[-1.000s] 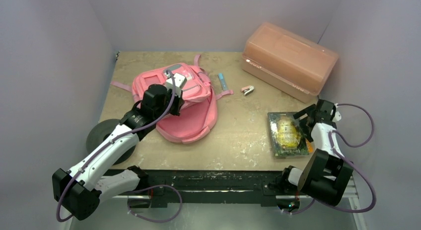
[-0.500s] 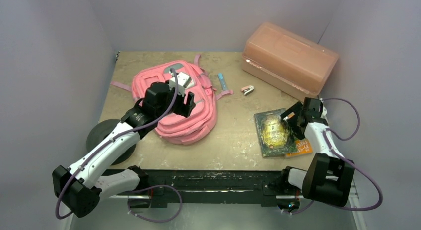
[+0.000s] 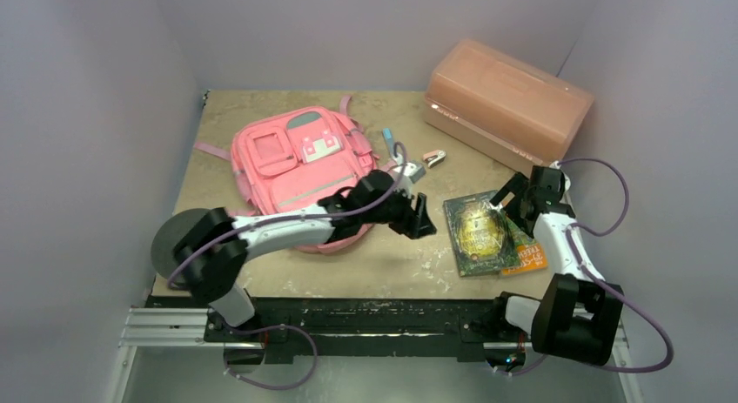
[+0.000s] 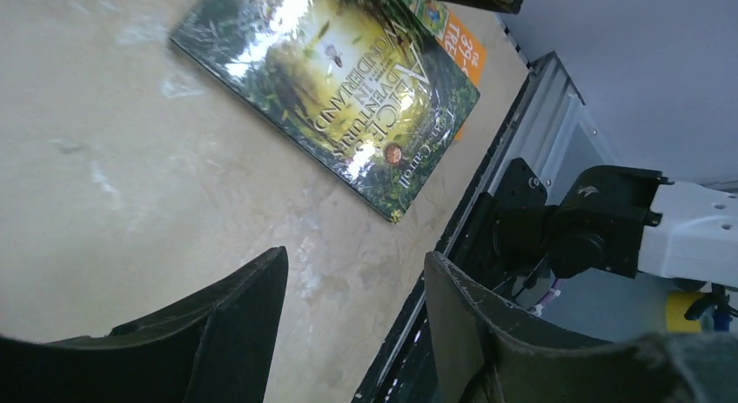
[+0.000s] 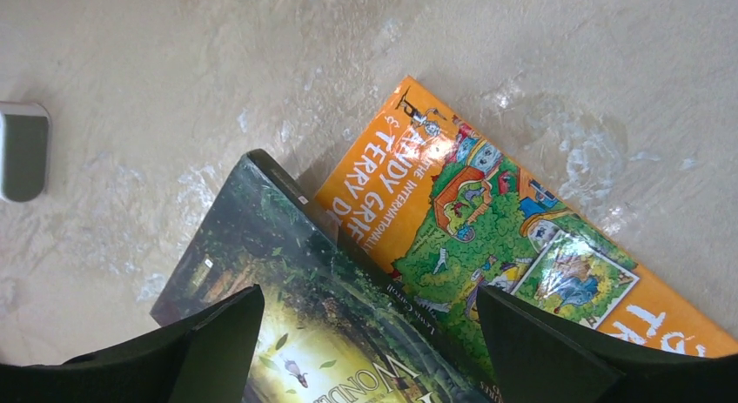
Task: Pack the student bag
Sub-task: Pick up the book from the center of the board.
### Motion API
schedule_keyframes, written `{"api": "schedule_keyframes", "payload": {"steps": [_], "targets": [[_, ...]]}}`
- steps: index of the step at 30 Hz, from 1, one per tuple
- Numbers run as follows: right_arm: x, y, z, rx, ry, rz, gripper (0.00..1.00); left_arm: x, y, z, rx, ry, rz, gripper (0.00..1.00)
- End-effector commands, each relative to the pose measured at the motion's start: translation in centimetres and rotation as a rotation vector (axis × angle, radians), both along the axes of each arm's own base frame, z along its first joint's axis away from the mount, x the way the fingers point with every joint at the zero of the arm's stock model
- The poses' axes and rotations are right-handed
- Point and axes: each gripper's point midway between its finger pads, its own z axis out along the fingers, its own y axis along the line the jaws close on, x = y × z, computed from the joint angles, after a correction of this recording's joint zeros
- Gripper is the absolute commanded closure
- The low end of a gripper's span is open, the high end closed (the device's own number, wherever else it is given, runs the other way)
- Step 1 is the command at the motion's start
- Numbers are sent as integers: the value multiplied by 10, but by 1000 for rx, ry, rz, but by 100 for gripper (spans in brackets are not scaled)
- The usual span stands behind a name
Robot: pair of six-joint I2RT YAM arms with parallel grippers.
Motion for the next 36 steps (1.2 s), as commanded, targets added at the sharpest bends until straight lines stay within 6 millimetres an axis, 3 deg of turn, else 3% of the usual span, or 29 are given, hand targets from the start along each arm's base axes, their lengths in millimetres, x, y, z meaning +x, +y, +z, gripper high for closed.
{"api": "schedule_keyframes", "payload": {"steps": [1, 5, 9, 16, 24, 36], "targets": [[14, 5, 2, 8, -13, 75, 3, -5, -77, 3, -141, 137, -47, 44], [14, 3, -3, 1, 11, 78, 3, 3, -109, -31, -161, 221, -41, 50], [13, 10, -13, 37, 38, 94, 4, 18, -120, -70, -90, 246, 18, 56], [10, 22, -22, 93, 45, 135, 5, 24, -139, -120, -11, 357, 61, 61], [5, 58, -14, 247, -11, 254, 18, 27, -133, -147, 80, 394, 93, 67], [-14, 101, 15, 420, -76, 415, 35, 22, -118, -161, 77, 414, 85, 71]]}}
